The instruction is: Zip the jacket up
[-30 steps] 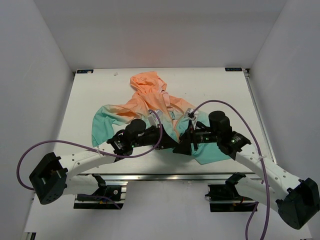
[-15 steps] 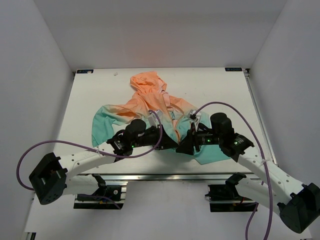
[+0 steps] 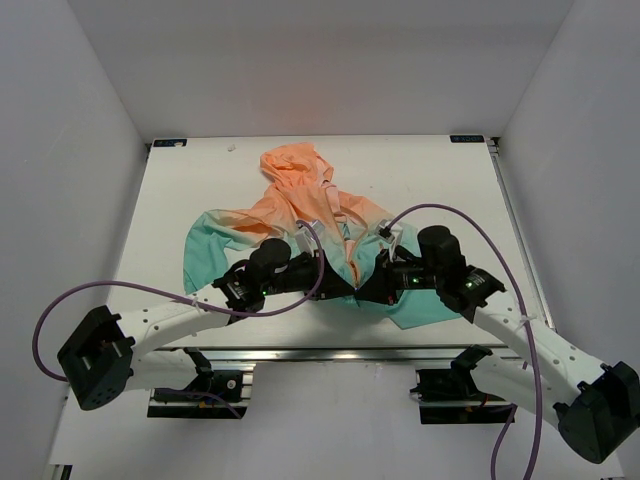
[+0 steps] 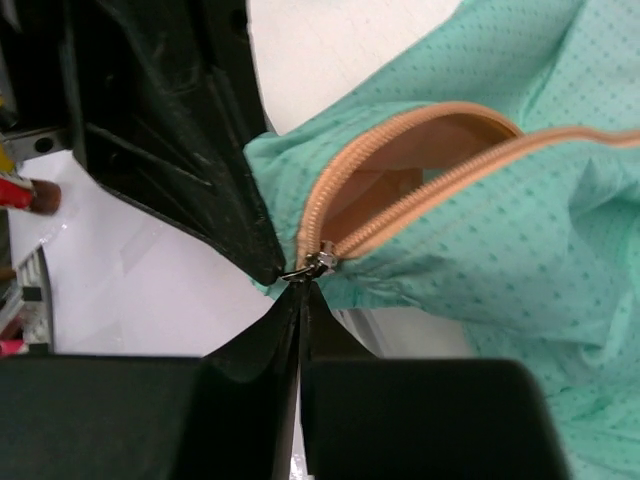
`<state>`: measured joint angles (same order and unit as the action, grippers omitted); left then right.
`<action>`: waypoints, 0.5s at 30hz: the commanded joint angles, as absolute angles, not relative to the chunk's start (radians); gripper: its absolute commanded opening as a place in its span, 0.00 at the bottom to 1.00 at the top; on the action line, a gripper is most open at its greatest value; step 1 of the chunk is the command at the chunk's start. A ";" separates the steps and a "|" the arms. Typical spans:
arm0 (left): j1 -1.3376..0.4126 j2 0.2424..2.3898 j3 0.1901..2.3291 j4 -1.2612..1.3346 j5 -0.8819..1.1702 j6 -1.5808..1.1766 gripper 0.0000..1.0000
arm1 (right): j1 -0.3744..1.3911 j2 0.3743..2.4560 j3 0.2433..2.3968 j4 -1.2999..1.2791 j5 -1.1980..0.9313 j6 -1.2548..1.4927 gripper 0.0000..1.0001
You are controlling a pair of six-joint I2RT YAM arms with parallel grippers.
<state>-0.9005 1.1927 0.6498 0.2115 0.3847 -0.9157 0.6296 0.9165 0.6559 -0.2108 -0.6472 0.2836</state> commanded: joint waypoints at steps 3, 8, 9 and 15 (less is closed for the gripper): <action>-0.910 1.175 0.650 0.215 0.436 -0.890 0.00 | 0.634 0.902 0.675 -0.175 -0.609 0.298 0.00; -0.910 1.183 0.646 0.184 0.423 -0.879 0.00 | 0.634 0.865 0.687 -0.235 -0.587 0.313 0.00; -0.910 1.184 0.646 0.181 0.423 -0.879 0.00 | 0.632 0.862 0.687 -0.236 -0.589 0.316 0.00; -0.911 1.189 0.641 0.181 0.428 -0.873 0.00 | 0.634 0.853 0.696 -0.212 -0.632 0.318 0.00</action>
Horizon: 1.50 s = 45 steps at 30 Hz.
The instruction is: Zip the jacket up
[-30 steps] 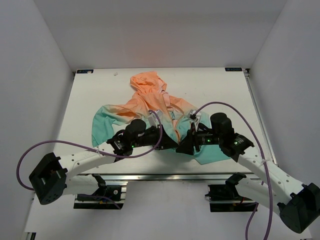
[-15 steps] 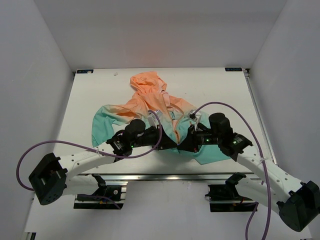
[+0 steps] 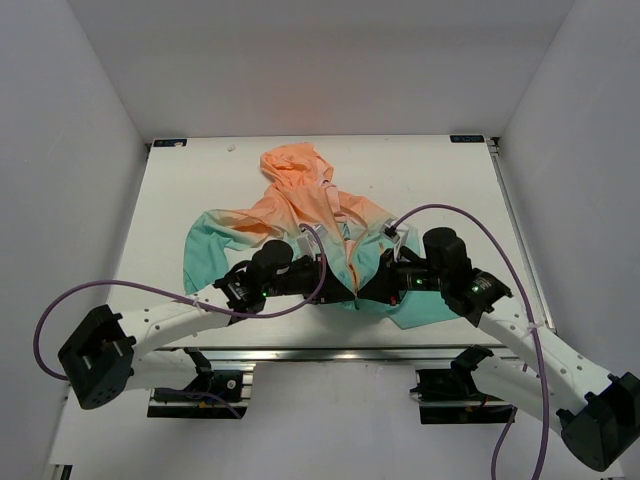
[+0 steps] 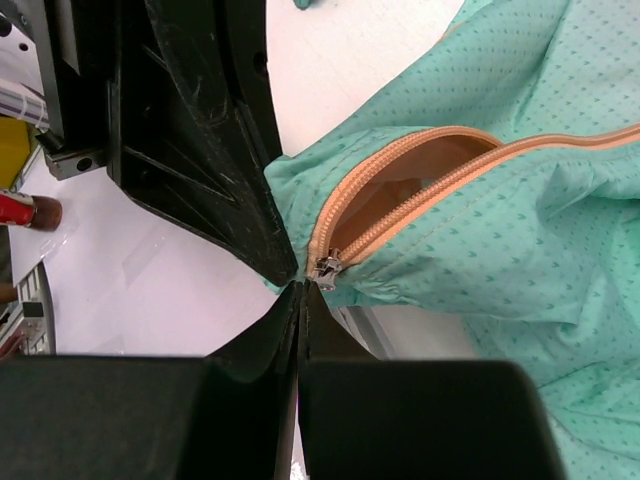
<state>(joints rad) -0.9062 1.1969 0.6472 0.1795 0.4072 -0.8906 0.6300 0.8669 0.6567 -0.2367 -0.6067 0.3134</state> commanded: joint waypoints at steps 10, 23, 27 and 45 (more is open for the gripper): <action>-0.907 1.244 0.911 -0.154 0.255 -0.836 0.00 | 0.635 0.807 0.804 -0.454 -0.326 0.143 0.44; -0.907 1.350 1.017 -0.115 0.342 -0.816 0.00 | 0.724 0.865 0.844 -0.394 -0.150 0.133 0.43; -0.908 1.347 1.014 -0.103 0.357 -0.821 0.00 | 0.762 0.907 0.850 -0.374 -0.115 0.140 0.45; -0.908 1.353 0.974 -0.100 0.356 -0.833 0.00 | 0.810 0.858 0.825 -0.330 0.135 0.204 0.18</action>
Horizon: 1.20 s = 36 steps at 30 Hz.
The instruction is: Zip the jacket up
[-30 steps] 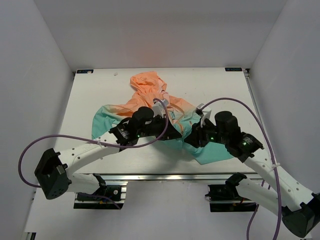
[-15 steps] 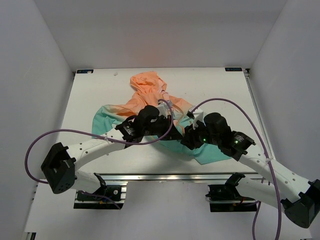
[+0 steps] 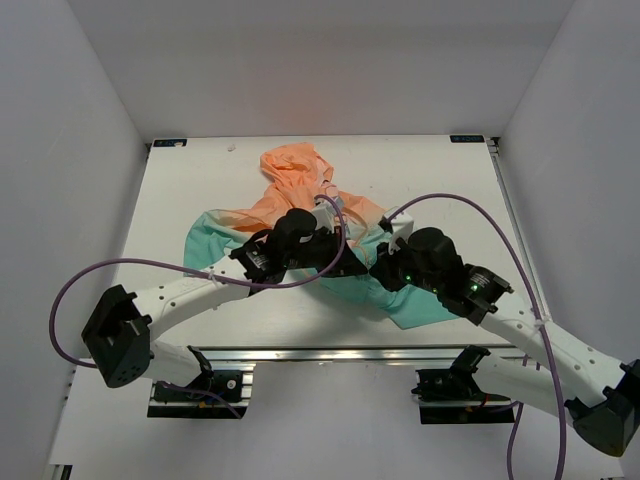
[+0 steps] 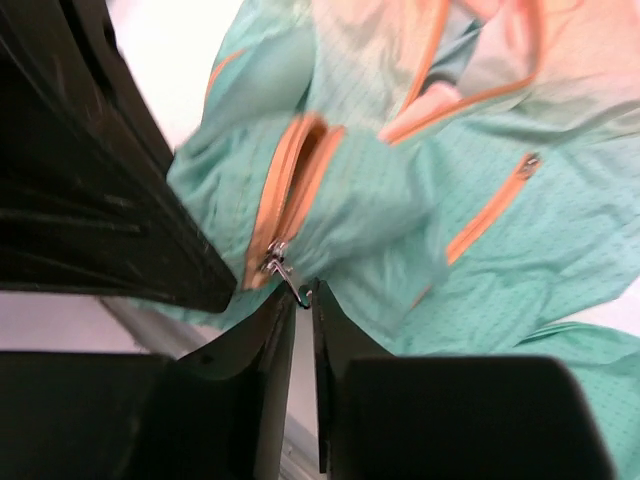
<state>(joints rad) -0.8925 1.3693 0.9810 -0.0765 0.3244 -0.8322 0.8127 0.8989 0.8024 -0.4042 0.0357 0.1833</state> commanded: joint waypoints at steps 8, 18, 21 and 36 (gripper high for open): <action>-0.907 1.336 0.953 -0.106 0.360 -0.824 0.00 | 0.810 0.867 0.830 -0.345 0.060 0.204 0.17; -0.907 1.327 0.943 -0.090 0.374 -0.812 0.00 | 0.810 0.908 0.845 -0.399 -0.124 0.094 0.37; -0.907 1.322 0.948 -0.097 0.371 -0.805 0.00 | 0.810 0.884 0.835 -0.408 -0.109 0.094 0.41; -0.907 1.324 0.994 -0.212 0.359 -0.709 0.00 | 0.810 0.822 0.831 -0.532 -0.129 0.023 0.50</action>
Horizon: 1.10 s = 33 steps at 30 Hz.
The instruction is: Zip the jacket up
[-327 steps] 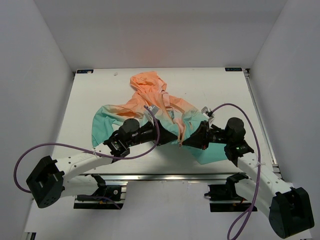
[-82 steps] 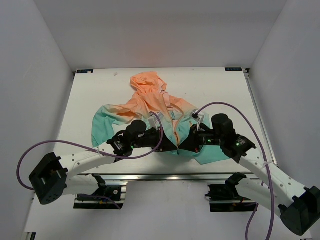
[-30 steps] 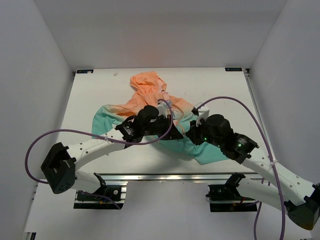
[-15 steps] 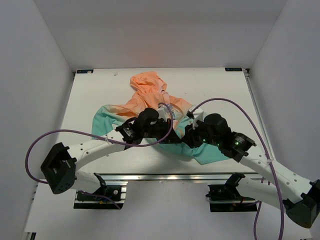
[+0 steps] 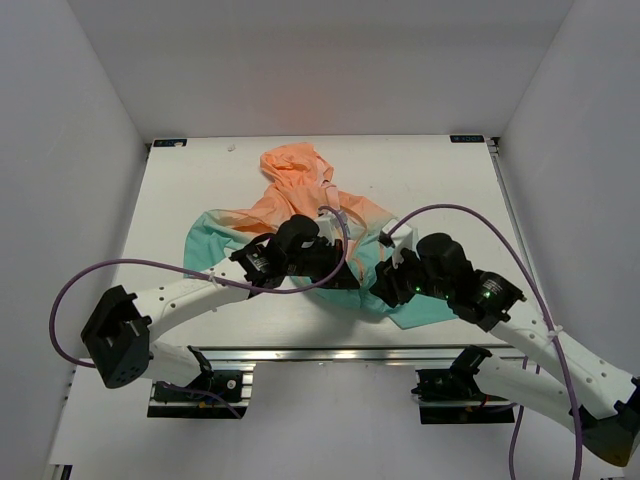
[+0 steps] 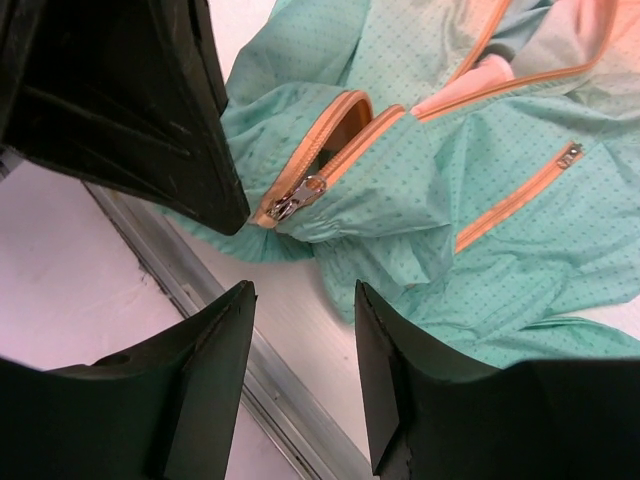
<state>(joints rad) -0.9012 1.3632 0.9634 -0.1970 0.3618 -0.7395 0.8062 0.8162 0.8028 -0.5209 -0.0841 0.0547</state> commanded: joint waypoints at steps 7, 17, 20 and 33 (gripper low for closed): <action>-0.907 1.309 0.985 -0.209 0.388 -0.617 0.00 | 0.810 0.839 0.848 -0.514 -0.121 0.006 0.49; -0.907 1.310 0.913 -0.152 0.535 -0.427 0.00 | 0.810 0.868 0.897 -0.482 -0.301 -0.146 0.51; -0.907 1.302 0.911 -0.146 0.566 -0.400 0.00 | 0.808 0.870 0.910 -0.508 -0.282 -0.198 0.54; -0.908 1.247 0.928 -0.199 0.545 -0.373 0.00 | 0.808 0.960 0.904 -0.428 -0.325 -0.291 0.59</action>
<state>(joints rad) -0.9028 1.2999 0.9150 -0.1932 0.5251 -0.3973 0.8062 0.9520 0.8677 -0.4858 -0.2958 -0.2535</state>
